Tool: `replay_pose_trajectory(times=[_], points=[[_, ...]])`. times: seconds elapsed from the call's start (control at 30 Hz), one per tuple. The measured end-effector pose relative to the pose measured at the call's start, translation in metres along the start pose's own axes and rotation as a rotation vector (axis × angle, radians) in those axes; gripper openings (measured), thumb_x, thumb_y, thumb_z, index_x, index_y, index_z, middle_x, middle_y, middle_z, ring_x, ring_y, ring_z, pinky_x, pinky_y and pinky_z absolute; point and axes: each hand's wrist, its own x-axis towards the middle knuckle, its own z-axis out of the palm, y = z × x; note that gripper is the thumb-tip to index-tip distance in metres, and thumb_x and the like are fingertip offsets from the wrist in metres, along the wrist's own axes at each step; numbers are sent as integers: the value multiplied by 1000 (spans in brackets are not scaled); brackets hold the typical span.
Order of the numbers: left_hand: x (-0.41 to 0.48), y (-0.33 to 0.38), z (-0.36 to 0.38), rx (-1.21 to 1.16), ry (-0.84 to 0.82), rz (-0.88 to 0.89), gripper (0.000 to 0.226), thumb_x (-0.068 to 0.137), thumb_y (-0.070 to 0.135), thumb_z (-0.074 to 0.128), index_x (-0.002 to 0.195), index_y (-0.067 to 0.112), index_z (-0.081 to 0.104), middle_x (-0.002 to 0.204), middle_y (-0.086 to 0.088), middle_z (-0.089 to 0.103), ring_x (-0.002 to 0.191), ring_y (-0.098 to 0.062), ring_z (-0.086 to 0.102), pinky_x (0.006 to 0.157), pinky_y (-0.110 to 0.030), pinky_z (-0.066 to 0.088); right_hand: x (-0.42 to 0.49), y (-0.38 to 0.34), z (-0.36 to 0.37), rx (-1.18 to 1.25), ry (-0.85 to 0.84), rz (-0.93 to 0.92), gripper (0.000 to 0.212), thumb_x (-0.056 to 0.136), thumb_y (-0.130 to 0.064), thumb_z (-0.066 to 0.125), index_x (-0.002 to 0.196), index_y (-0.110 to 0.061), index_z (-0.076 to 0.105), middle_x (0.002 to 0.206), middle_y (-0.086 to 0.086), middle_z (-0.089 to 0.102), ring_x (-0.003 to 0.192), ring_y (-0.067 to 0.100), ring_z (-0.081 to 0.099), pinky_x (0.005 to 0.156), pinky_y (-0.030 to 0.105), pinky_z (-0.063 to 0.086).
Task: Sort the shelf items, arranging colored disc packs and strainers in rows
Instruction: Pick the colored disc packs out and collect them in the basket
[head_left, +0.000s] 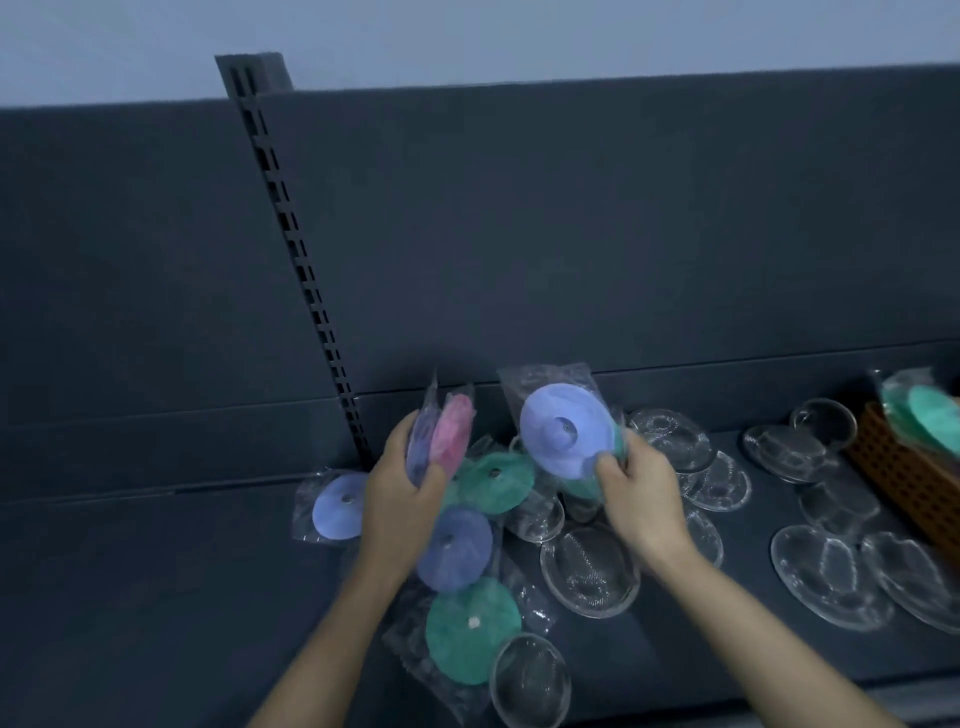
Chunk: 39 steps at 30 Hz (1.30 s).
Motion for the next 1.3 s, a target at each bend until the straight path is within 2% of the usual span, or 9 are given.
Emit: replay_pose_trajectory(times=[0.17, 0.3, 0.47, 0.67, 0.8, 0.93, 1.03, 1.17, 1.3], points=[[-4, 43, 34, -98, -58, 48, 38, 80, 38, 55, 115, 54, 47, 105, 43, 56, 98, 18, 54, 73, 0, 41, -9, -7, -14, 225, 10, 46, 22, 76, -1, 51, 84, -18, 64, 67, 3, 59, 61, 13, 48, 57, 32, 43], [-12, 64, 70, -160, -100, 26, 38, 86, 33, 65, 115, 53, 51, 104, 35, 62, 94, 12, 60, 75, -13, 49, -17, -11, -38, 337, 7, 2, 36, 71, -14, 51, 98, -31, 67, 82, 2, 68, 69, 12, 58, 65, 30, 50], [-22, 95, 120, -212, -208, 84, 38, 83, 30, 69, 115, 45, 55, 102, 27, 66, 91, 7, 63, 70, -10, 49, -18, -1, -87, 337, 91, -59, 28, 79, -22, 65, 104, -36, 65, 86, -10, 70, 75, 4, 63, 65, 13, 48], [-34, 142, 188, -270, -353, 135, 42, 80, 29, 68, 110, 54, 53, 102, 26, 67, 90, 5, 65, 69, -13, 52, -15, 23, -157, 333, 215, -74, 43, 81, -6, 65, 116, -31, 62, 99, -12, 71, 91, 5, 66, 79, 25, 53], [-41, 163, 236, -306, -460, 118, 42, 75, 20, 65, 104, 50, 56, 95, 19, 70, 83, -2, 68, 68, -24, 56, -15, 41, -199, 342, 301, -104, 38, 84, -8, 65, 115, -31, 62, 104, -17, 69, 97, 1, 64, 78, 11, 47], [-53, 188, 285, -351, -525, 139, 41, 75, 12, 64, 97, 46, 59, 90, 13, 71, 81, -10, 68, 71, -31, 58, -14, 61, -241, 320, 364, -94, 29, 86, -17, 65, 112, -29, 62, 102, -13, 69, 96, 4, 64, 82, 22, 50], [-62, 205, 321, -418, -569, 158, 42, 74, 12, 64, 98, 45, 61, 94, 11, 71, 87, -11, 69, 78, -34, 58, -9, 77, -272, 286, 427, -104, 32, 86, -14, 66, 115, -27, 62, 102, -19, 68, 96, -2, 63, 77, 9, 46], [-67, 224, 367, -449, -661, 186, 47, 74, 15, 67, 100, 53, 60, 102, 15, 70, 97, -5, 66, 82, -23, 54, -3, 99, -315, 179, 476, -117, 43, 80, -25, 60, 121, -38, 58, 109, -28, 64, 103, -8, 58, 81, 6, 42], [-70, 236, 416, -444, -752, 157, 39, 76, 18, 67, 110, 37, 60, 104, 10, 70, 98, -5, 66, 84, -27, 54, 5, 127, -353, 55, 514, -81, 54, 76, -28, 58, 128, -43, 50, 117, -38, 56, 110, -14, 51, 85, -1, 34]])
